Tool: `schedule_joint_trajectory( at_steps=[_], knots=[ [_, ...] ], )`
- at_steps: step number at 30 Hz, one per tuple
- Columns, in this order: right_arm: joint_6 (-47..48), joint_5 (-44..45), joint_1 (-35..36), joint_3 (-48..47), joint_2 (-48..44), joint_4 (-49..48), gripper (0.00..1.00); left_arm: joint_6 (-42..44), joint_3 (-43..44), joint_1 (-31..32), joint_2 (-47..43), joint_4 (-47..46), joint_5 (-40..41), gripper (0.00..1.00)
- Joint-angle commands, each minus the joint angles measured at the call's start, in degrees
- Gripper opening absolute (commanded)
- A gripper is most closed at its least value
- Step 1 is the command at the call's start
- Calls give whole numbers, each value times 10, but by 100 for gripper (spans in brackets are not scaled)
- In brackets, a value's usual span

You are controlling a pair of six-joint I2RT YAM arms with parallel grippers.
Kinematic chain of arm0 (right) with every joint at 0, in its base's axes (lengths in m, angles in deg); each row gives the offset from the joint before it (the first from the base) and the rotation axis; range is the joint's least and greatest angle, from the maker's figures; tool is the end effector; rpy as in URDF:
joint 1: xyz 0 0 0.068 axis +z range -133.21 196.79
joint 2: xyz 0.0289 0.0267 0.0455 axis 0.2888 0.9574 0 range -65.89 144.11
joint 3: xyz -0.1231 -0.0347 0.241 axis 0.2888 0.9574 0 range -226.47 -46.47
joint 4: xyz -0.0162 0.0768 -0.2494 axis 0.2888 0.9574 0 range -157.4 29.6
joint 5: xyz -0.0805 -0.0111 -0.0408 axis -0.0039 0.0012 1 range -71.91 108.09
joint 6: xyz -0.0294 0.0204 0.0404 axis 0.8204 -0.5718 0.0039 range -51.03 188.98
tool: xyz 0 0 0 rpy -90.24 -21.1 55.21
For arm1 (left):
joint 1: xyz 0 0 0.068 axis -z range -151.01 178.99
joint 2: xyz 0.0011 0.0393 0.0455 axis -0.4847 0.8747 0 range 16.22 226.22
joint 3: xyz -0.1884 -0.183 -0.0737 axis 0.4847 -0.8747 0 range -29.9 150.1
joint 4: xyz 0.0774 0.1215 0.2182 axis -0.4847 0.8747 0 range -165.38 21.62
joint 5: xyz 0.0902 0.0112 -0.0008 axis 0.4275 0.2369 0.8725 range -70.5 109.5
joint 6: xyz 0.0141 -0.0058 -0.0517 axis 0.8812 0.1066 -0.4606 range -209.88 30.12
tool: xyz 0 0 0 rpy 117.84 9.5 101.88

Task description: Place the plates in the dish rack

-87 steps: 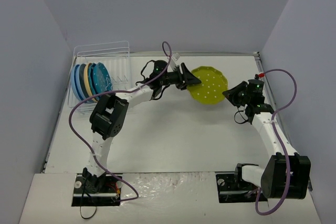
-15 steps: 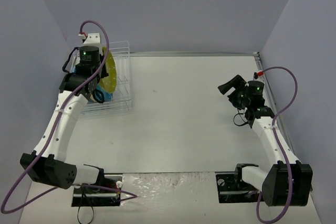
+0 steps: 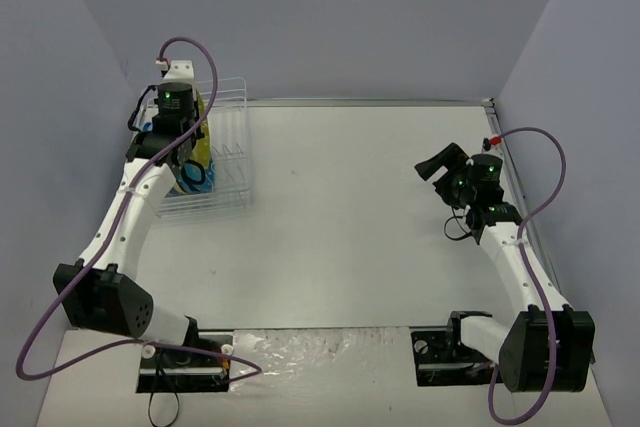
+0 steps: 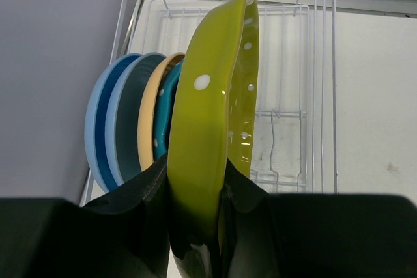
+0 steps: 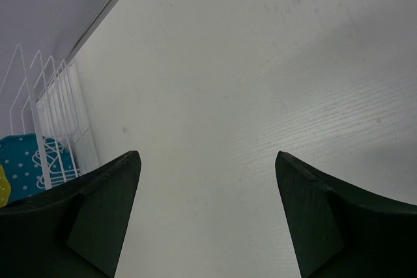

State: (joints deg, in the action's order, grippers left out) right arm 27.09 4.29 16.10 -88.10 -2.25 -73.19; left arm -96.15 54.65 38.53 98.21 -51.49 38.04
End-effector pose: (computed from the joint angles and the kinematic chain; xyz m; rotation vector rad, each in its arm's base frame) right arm 0.2568 0.0055 0.2835 0.5290 1.8335 0.7171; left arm 0.3231 -0.0429 0.4067 -0.1587 1.9183 0.1295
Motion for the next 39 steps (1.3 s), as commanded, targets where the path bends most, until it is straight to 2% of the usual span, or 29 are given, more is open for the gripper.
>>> schedule_joint_trajectory(
  at_steps=[1,15,39],
  knots=[
    [1,-3,3,2,-4,-41,81,27,30,-7,-4,-129,29,0],
    [1,-1,3,12,-9,-43,81,30,1,-7,46,-176,62,0],
    [-3,-3,3,17,-8,-49,81,36,-22,-6,93,-176,65,0]
  ],
)
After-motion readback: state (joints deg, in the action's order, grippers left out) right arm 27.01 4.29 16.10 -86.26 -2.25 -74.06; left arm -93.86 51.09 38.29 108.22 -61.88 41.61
